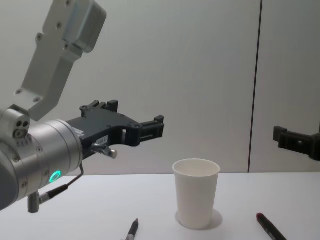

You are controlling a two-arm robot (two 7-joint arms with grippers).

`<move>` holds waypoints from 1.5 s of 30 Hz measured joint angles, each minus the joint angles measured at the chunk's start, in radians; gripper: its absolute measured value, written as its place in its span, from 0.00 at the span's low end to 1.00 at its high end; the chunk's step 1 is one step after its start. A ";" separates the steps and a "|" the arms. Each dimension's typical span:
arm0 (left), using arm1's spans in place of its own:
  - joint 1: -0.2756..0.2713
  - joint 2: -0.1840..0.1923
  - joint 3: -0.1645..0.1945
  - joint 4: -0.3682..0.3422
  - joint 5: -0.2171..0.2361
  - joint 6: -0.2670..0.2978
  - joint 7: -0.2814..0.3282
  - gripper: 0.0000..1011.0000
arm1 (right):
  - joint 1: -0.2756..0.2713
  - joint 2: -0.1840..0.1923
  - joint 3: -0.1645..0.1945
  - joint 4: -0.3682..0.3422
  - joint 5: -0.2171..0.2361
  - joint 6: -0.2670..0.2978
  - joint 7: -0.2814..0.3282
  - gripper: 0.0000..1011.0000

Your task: Place the pen into the pen holder.

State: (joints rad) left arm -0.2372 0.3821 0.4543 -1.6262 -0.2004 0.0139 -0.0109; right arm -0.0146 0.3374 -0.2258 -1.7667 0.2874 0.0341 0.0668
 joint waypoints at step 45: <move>0.000 0.000 0.000 0.000 0.000 0.000 0.000 0.99 | 0.007 -0.004 0.000 0.006 0.002 0.008 0.004 0.99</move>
State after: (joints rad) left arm -0.2372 0.3821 0.4542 -1.6262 -0.2004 0.0139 -0.0109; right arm -0.0075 0.3331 -0.2257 -1.7608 0.2898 0.0418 0.0713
